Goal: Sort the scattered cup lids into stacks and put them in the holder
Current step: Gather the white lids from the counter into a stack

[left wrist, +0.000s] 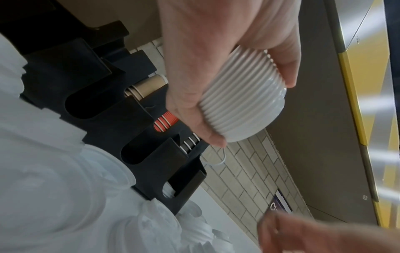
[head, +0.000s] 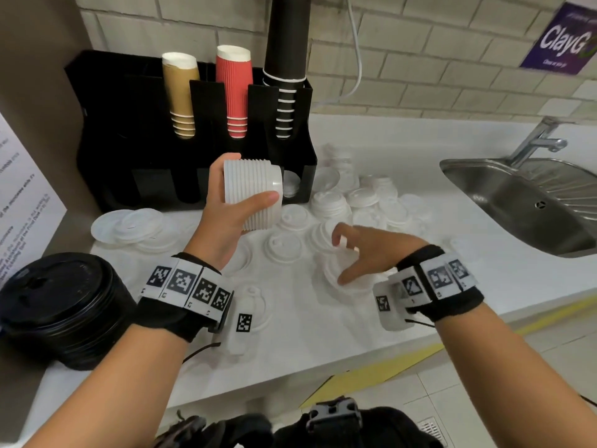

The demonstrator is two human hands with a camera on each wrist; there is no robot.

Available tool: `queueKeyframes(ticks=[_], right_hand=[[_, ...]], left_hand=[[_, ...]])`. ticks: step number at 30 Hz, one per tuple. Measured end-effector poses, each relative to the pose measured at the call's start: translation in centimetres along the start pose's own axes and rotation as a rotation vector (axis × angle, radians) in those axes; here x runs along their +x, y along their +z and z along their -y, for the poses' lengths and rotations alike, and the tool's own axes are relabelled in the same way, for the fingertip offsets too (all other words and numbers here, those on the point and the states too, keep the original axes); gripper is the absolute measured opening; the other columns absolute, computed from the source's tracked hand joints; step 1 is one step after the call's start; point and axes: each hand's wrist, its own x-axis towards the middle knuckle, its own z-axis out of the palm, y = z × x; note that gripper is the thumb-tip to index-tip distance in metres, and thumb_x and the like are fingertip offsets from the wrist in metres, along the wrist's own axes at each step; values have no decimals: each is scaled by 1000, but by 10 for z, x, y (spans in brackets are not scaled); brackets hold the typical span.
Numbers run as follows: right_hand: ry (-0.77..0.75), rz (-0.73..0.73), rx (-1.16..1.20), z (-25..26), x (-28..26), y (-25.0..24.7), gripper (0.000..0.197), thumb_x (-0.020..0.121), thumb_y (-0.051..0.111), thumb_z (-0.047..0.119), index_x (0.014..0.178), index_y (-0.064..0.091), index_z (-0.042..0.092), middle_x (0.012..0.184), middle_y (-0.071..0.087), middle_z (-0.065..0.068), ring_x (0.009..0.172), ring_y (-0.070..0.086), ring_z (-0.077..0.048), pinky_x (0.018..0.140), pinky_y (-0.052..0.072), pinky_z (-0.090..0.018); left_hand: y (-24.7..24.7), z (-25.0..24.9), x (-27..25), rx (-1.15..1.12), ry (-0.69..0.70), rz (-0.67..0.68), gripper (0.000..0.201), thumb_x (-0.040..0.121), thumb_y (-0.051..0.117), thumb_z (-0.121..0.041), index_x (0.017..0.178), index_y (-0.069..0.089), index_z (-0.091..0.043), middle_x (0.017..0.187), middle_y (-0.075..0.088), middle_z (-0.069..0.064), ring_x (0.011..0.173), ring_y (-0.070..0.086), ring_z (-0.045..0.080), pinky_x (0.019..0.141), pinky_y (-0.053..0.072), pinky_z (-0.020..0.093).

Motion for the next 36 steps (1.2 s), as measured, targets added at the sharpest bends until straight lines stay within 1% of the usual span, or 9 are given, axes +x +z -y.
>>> queueKeyframes(ticks=[2,6,9,13,16,19,24,27,36], right_hand=[[-94,-104,241,3,-5,-16,55,72,80,38,111,41,40,110,50,7,93,57,-14,75,49,-25],[-337,-374,992,24,-7,-14,42,72,74,27,110,58,36,105,52,5,85,64,-7,71,53,-22],[-466,-425,1230,44,-1,2,47,71,73,28,116,60,34,111,54,-6,96,64,-13,77,55,-29],[-518,-486,1307,59,3,19,49,71,72,31,118,58,36,121,53,-17,105,62,-26,86,56,-40],[-530,-507,1334,61,5,22,47,71,72,31,116,59,36,121,55,-15,106,62,-26,82,55,-34],[-529,-514,1308,59,5,18,45,73,72,30,116,60,36,120,58,-12,105,63,-25,80,55,-32],[-541,-488,1197,51,3,8,41,80,68,20,116,62,40,117,63,-5,101,65,-19,79,55,-30],[-550,-470,1181,47,4,5,41,81,68,20,115,63,42,115,64,-3,100,66,-16,77,54,-27],[-565,-502,1155,40,14,0,45,79,73,29,122,60,34,120,62,-5,105,64,-22,74,52,-24]], left_hand=[[2,3,-1,-23,-19,9,69,68,74,-18,123,39,-41,127,47,-2,117,50,20,82,57,44],[8,6,-1,-92,-70,51,66,68,72,-18,121,42,-42,127,48,1,118,51,25,82,56,46],[13,6,-1,-128,-58,78,65,69,72,-17,122,43,-40,124,51,1,115,54,24,77,57,41],[18,6,0,-138,-25,98,71,65,77,-19,124,42,-37,126,51,4,118,53,25,78,55,36],[20,3,-1,-87,6,114,76,57,79,-30,123,42,-39,130,49,8,123,50,29,87,54,41],[20,4,-1,-29,26,133,78,56,79,-33,124,41,-40,131,47,8,123,49,29,85,55,41],[20,6,-1,-18,9,162,76,57,81,-29,121,43,-42,122,50,-2,114,54,19,73,55,32],[21,9,0,-23,13,159,70,65,78,-17,121,43,-42,119,51,-5,111,55,16,73,56,31],[33,14,5,-77,-14,141,77,60,80,-26,124,41,-41,124,51,0,117,54,21,82,55,35]])
